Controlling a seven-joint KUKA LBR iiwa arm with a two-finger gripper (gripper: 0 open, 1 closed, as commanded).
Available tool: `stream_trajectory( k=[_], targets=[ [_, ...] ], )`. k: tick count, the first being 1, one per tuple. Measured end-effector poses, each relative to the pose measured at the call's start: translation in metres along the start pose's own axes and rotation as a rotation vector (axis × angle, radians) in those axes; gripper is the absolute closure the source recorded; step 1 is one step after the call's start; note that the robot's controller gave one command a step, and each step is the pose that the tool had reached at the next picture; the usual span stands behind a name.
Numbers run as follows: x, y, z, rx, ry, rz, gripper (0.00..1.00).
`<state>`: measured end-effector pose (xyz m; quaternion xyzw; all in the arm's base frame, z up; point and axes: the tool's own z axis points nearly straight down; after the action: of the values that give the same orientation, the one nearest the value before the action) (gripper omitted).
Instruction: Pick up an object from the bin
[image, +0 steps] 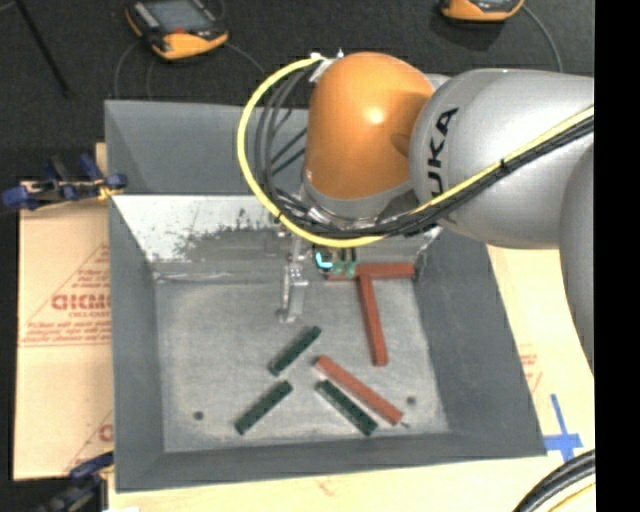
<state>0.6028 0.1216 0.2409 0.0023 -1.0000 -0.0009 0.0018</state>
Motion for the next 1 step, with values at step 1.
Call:
stream_trajectory(
  k=[1],
  targets=[
    [-0.0015,-0.0006,-0.0046,-0.001,-0.008,0.004,1.00]
  ],
)
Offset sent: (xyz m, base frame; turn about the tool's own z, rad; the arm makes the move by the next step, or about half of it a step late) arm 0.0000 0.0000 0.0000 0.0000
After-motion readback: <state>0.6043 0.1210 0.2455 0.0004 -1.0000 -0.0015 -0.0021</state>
